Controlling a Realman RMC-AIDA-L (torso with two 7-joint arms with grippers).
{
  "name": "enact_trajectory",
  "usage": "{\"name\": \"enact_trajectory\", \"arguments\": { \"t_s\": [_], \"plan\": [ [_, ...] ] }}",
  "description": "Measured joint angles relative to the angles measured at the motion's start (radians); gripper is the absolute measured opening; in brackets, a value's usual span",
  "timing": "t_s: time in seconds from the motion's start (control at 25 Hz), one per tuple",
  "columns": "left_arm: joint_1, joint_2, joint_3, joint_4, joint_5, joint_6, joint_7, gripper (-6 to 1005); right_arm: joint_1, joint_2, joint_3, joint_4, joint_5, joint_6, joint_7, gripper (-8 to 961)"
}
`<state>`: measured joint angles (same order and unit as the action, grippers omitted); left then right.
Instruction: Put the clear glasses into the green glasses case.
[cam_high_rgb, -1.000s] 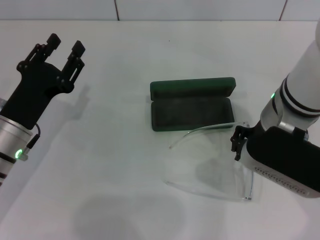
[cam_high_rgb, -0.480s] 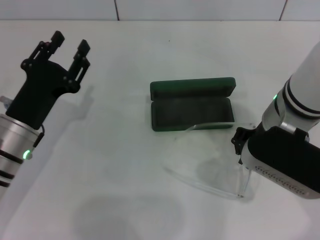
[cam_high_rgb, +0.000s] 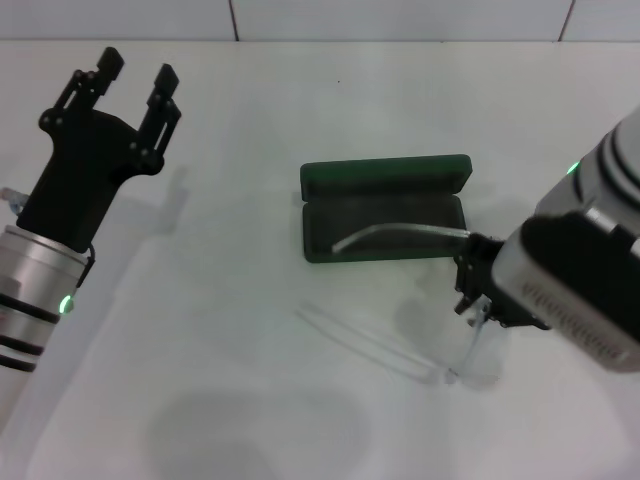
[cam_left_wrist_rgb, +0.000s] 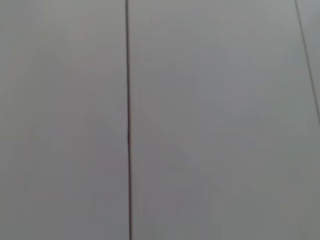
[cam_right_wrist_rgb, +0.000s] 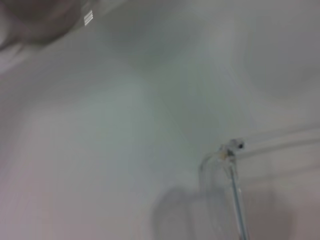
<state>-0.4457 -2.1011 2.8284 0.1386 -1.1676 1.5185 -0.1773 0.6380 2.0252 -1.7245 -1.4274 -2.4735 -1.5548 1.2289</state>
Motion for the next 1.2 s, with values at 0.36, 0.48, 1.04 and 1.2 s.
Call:
{"name": "enact_trajectory", "arguments": {
  "t_s": [0.36, 0.48, 1.04, 1.2],
  "plan": [
    [0.038, 0.002, -0.008, 0.041, -0.021, 0.019, -0.009, 559, -0.164, 0.001, 0.352, 0.036, 0.353, 0.005, -0.241, 128],
    [0.038, 0.002, -0.011, 0.052, -0.022, 0.032, -0.02, 558, -0.235, 0.0, 0.401, 0.157, 0.582, 0.084, -0.427, 128],
    [-0.045, 0.02, 0.001, -0.14, 0.249, 0.197, -0.533, 555, -0.262, 0.002, 0.4, 0.765, 1.306, 0.172, -1.041, 127],
    [-0.087, 0.026, 0.002, -0.195, 0.389, 0.322, -0.593, 551, -0.251, 0.001, 0.395, 0.807, 1.322, 0.168, -1.014, 127]
  ]
}}
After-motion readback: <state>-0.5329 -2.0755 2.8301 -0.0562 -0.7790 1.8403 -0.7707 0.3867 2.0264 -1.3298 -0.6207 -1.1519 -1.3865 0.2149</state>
